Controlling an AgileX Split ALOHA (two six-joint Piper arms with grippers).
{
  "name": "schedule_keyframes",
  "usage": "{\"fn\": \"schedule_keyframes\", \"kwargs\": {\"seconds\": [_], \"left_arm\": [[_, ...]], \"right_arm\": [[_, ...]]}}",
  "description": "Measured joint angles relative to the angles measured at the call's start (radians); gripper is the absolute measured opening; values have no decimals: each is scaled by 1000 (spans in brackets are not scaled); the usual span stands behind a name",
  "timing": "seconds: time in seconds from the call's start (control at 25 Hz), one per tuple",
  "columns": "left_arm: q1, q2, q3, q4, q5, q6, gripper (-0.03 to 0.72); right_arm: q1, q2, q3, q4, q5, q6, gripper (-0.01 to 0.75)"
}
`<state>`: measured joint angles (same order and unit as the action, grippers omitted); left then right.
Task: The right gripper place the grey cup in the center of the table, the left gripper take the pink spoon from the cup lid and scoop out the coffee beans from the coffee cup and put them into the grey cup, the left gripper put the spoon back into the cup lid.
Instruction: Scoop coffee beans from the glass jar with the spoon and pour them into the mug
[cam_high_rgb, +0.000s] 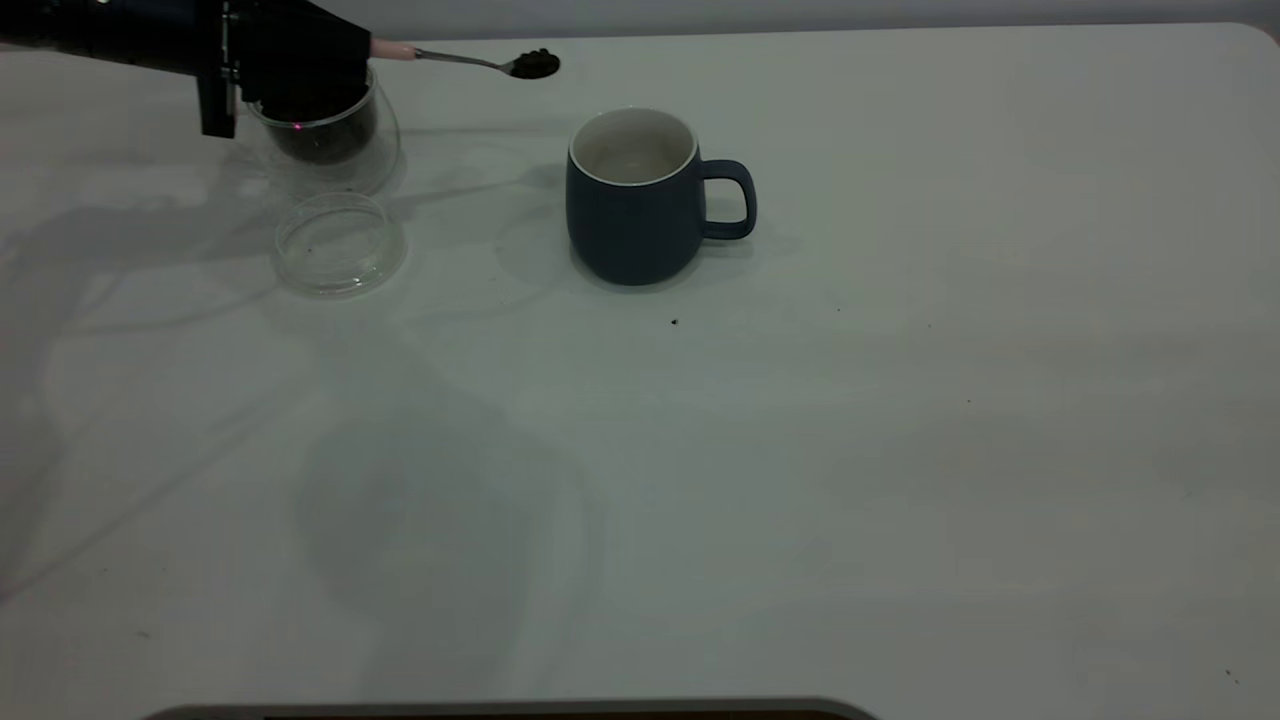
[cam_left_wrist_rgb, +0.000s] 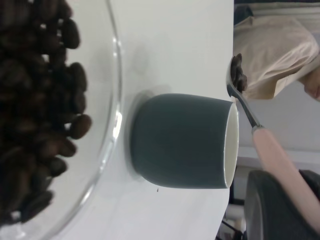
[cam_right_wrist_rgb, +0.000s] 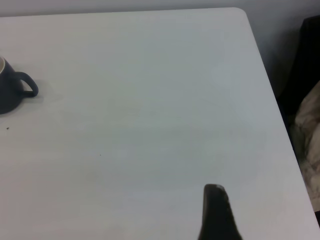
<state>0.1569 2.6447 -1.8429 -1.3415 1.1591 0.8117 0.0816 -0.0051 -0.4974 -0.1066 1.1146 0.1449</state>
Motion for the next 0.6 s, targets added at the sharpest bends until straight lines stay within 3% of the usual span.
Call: {"fn": "schedule_keyframes", "kwargs": {"seconds": [0.6], "left_arm": [[-89, 0, 0, 8, 0, -19, 136]], "right_arm": [[0, 0, 0, 0, 0, 0, 534]]}}
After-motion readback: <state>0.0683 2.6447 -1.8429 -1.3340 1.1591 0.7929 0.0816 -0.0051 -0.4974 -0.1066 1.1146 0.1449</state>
